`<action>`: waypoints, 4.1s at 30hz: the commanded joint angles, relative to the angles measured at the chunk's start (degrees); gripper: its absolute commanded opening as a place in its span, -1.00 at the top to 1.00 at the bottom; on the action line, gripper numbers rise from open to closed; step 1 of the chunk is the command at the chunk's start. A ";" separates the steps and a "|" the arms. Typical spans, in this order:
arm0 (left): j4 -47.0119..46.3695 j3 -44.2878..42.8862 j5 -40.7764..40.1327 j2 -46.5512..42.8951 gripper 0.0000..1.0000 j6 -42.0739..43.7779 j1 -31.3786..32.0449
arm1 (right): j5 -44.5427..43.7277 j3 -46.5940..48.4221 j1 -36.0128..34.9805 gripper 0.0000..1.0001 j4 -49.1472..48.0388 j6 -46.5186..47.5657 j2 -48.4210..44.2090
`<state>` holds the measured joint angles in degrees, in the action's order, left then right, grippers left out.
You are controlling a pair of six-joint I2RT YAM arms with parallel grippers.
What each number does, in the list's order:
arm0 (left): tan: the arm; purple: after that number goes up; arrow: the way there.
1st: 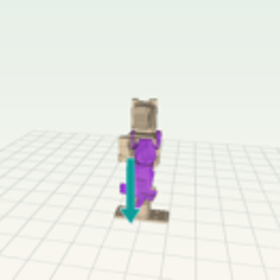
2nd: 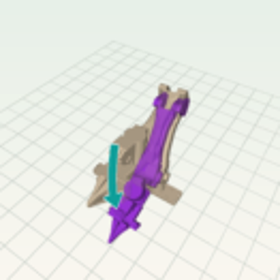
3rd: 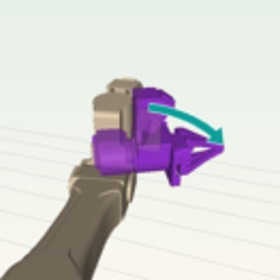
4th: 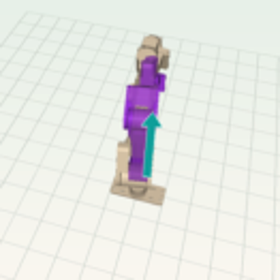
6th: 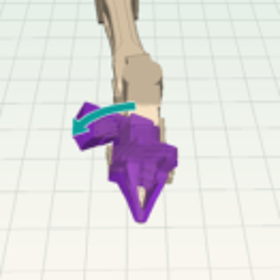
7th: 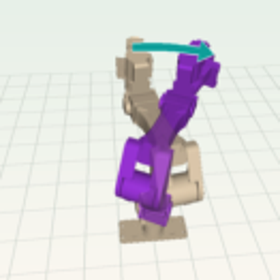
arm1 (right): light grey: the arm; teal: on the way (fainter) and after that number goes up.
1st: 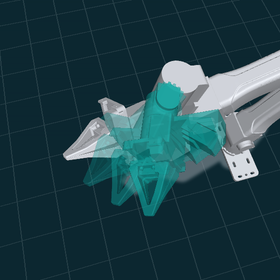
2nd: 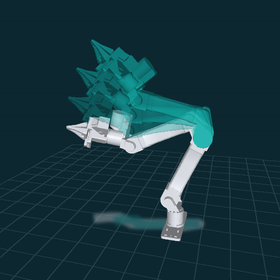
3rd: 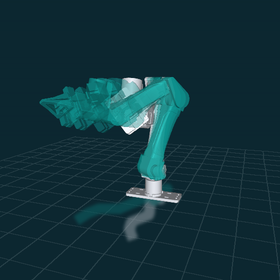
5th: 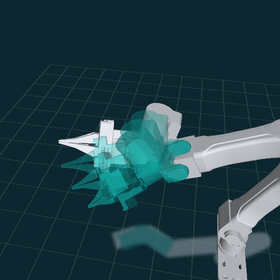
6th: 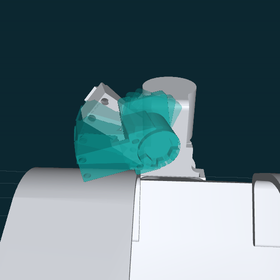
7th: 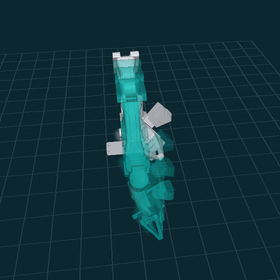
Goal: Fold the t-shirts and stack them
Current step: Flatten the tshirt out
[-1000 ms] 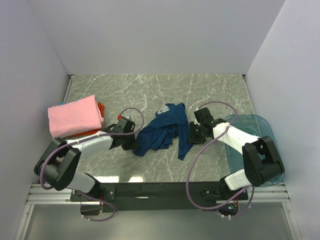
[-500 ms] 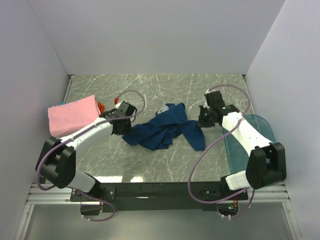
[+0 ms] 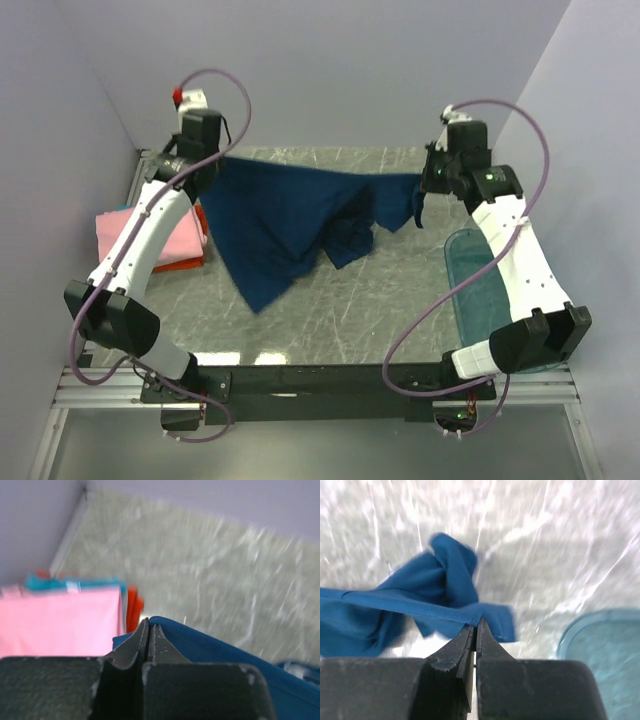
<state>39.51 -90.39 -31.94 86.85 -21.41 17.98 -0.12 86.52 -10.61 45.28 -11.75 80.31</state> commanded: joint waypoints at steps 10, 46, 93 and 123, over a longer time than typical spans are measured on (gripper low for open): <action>-14.27 -19.32 -0.40 2.20 0.99 15.96 -1.10 | -3.58 24.84 2.61 1.00 4.39 5.42 5.74; -7.78 34.75 18.94 -11.53 0.99 -3.99 -1.10 | -0.94 -39.94 -3.81 0.31 -9.94 -15.33 -6.14; -7.69 33.97 18.59 -10.56 0.99 -3.38 -1.02 | 3.29 -37.23 -0.90 1.00 -14.52 -9.61 7.85; -10.23 -5.41 18.49 -7.20 0.99 1.63 -1.10 | 6.19 20.43 10.35 1.00 4.82 -3.90 -9.73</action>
<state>30.81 -92.36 -14.59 85.54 -20.67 17.06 5.91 100.97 -0.69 50.39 -17.39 74.32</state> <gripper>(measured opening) 0.013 0.007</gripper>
